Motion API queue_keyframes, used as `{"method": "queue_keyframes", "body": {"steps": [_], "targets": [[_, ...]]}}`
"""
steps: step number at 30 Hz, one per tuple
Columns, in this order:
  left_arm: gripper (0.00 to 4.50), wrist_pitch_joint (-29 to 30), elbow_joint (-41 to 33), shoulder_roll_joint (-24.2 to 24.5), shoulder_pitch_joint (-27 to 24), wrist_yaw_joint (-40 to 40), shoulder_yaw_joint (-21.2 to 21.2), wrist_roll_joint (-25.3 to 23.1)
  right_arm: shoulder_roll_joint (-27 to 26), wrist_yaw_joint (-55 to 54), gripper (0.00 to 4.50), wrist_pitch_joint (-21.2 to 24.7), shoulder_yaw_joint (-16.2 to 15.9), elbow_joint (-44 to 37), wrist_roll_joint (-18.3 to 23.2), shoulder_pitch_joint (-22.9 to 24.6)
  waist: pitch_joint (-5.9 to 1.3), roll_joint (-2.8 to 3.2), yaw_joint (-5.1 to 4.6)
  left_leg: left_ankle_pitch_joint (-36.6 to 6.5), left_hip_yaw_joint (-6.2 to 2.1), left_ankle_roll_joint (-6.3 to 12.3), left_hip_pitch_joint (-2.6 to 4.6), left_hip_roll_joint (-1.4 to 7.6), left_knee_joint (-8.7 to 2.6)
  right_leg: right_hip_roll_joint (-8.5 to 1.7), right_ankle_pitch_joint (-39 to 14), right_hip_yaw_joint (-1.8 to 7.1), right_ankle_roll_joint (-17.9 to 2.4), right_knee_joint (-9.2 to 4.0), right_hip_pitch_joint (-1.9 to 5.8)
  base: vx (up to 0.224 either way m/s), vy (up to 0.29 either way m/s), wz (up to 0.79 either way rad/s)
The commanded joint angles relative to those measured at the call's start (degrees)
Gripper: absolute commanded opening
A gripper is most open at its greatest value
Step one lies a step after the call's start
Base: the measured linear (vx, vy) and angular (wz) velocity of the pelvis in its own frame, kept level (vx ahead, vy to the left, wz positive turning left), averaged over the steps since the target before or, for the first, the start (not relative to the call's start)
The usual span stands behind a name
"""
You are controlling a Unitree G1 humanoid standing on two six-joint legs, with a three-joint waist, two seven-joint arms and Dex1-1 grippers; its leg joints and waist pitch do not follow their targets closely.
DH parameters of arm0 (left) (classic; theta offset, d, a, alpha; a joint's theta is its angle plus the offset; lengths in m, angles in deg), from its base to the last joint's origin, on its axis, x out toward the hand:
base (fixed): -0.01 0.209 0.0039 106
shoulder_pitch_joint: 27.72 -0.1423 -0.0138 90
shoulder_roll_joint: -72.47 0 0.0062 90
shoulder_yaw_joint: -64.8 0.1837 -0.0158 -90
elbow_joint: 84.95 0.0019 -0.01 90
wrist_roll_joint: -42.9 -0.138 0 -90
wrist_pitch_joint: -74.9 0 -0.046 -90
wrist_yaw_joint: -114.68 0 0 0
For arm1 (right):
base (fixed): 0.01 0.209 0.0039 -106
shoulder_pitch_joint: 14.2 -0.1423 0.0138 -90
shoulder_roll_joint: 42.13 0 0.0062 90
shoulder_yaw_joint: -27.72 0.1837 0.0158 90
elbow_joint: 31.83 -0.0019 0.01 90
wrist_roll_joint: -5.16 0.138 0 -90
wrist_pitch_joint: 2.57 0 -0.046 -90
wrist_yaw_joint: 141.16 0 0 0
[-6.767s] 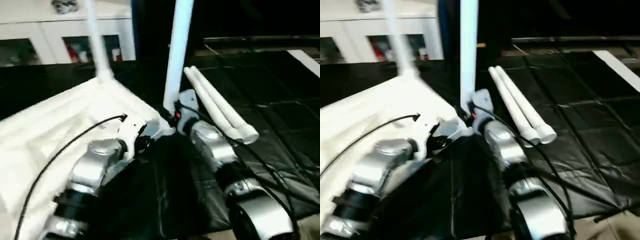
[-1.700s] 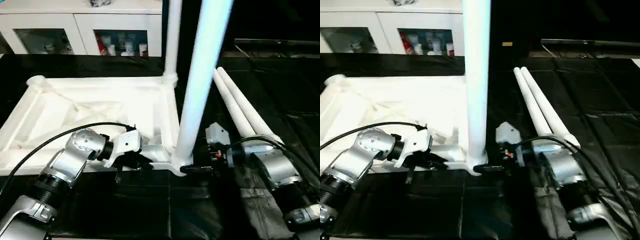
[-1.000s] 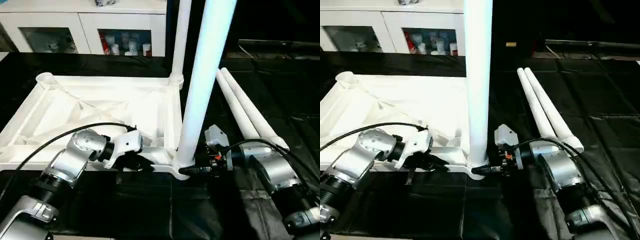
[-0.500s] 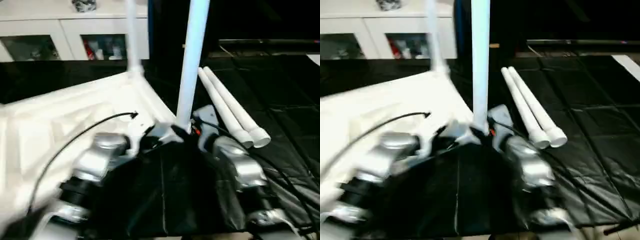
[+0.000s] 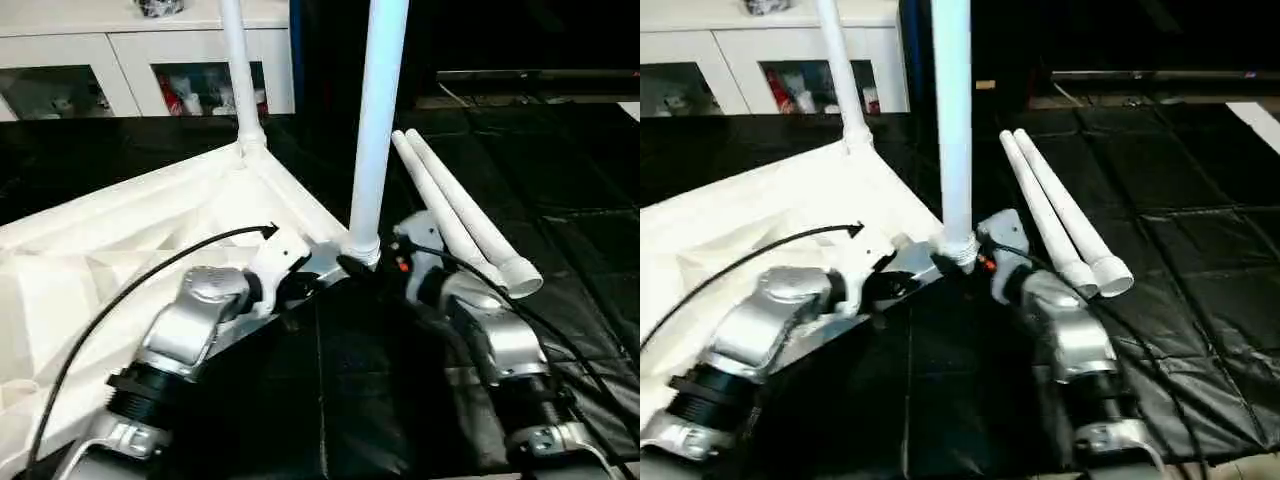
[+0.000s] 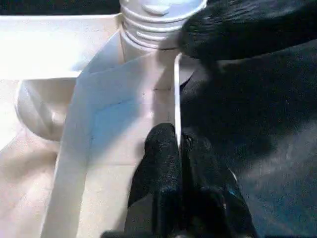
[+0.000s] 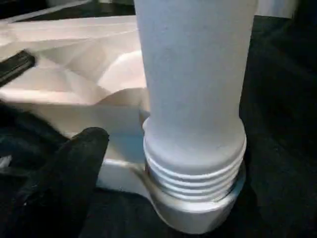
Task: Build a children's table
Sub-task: Rotate leg to tighten
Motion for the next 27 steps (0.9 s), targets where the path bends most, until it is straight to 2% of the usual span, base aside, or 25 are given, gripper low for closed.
{"method": "queue_keyframes", "body": {"steps": [1, 2, 5, 8, 9, 11, 18, 22, 24, 27], "targets": [[0.0, -2.88, 0.32, 0.69, -0.25, -2.58, 0.84, 1.07, 0.24, 5.62, 4.47, -0.37, -2.94, -1.61, 1.68, 0.56, -3.86, -0.29, 0.44, -5.25, -1.34, 7.41, 0.06, 3.32, -2.94, -5.87, -11.91, 4.18, -8.45, -4.43, 3.64, 0.0, 0.0, 0.0], [0.0, -5.23, 0.59, 3.0, -0.54, -6.93, 1.71, 1.75, 3.05, 10.78, 4.47, -0.86, -2.75, -2.04, 2.51, 0.41, -3.91, -0.21, 0.65, -5.2, -1.46, 7.5, 0.09, 3.38, -2.92, -5.84, -11.06, 4.06, -8.91, -4.45, 3.74, 0.0, 0.0, 0.0], [0.0, -8.23, 1.05, 5.37, -0.81, -11.5, 2.84, 2.11, 5.74, 15.39, 4.47, -1.74, -2.8, -2.03, 3.06, -0.01, -4.02, -0.24, 0.86, -5.22, -1.3, 7.98, 0.11, 3.46, -2.77, -5.82, -9.3, 4.17, -9.77, -3.98, 3.62, 0.0, 0.0, 0.0], [0.0, -12.0, 2.69, 7.81, -0.63, -15.79, 4.24, 2.14, 8.66, 20.44, 4.47, -3.03, -3.47, -1.96, 3.85, -0.54, -3.96, -0.26, 1.66, -5.87, -1.19, 8.0, 0.27, 3.6, -2.78, -5.88, -10.93, 4.15, -9.68, -4.16, 3.53, 0.0, 0.0, 0.0], [0.0, -13.04, 3.23, 8.5, -0.52, -17.28, 4.6, 2.24, 9.58, 22.56, 4.47, -2.81, -3.66, -1.99, 4.38, -0.8, -4.01, -0.24, 1.98, -6.4, -1.05, 7.6, 0.72, 3.83, -2.81, -5.85, -11.28, 4.27, -9.91, -4.18, 3.17, 0.0, 0.0, 0.0], [0.0, -14.78, 4.23, 9.46, -0.23, -19.77, 5.14, 2.48, 11.5, 26.96, 4.47, -3.15, -4.5, -2.02, 5.05, -1.19, -3.97, -0.41, 2.38, -6.68, -1.11, 7.29, 0.46, 3.9, -2.85, -5.92, -11.98, 4.21, -9.87, -4.07, 3.41, 0.0, 0.0, 0.0], [0.0, -18.92, 4.88, 12.06, 0.19, -27.32, 7.84, 2.95, 14.31, 35.37, 4.47, -5.16, -7.72, -1.16, 4.49, -2.74, -4.09, -0.57, 2.96, -7.32, -1.12, 6.54, 0.53, 3.92, -2.81, -6.14, -14.0, 4.28, -9.51, -4.06, 3.36, 0.0, 0.0, 0.0], [0.0, -21.13, 5.88, 12.52, 0.75, -29.3, 8.98, 2.68, 14.72, 38.12, 4.11, -5.61, -9.7, -0.66, 4.16, -2.99, -4.2, -0.7, 3.24, -7.0, -1.11, 6.43, 0.54, 4.05, -2.8, -6.08, -13.35, 4.31, -9.86, -3.93, 3.33, 0.0, 0.0, 0.0], [0.0, -21.97, 6.31, 12.63, 0.92, -30.06, 9.33, 2.58, 14.66, 39.07, 4.04, -5.11, -10.1, -0.56, 4.46, -3.14, -4.25, -0.68, 3.38, -6.87, -1.12, 6.35, 0.51, 4.08, -2.78, -6.14, -13.24, 4.33, -9.82, -3.83, 3.37, 0.0, 0.0, 0.0], [0.0, -22.66, 6.68, 12.76, 1.02, -30.71, 9.62, 2.58, 14.74, 39.82, 3.67, -5.42, -10.56, -0.35, 4.45, -3.21, -4.36, -0.67, 3.65, -6.2, -1.17, 6.37, 0.43, 4.04, -2.7, -6.19, -12.69, 4.31, -9.7, -3.71, 3.45, 0.0, 0.0, 0.0]]}}
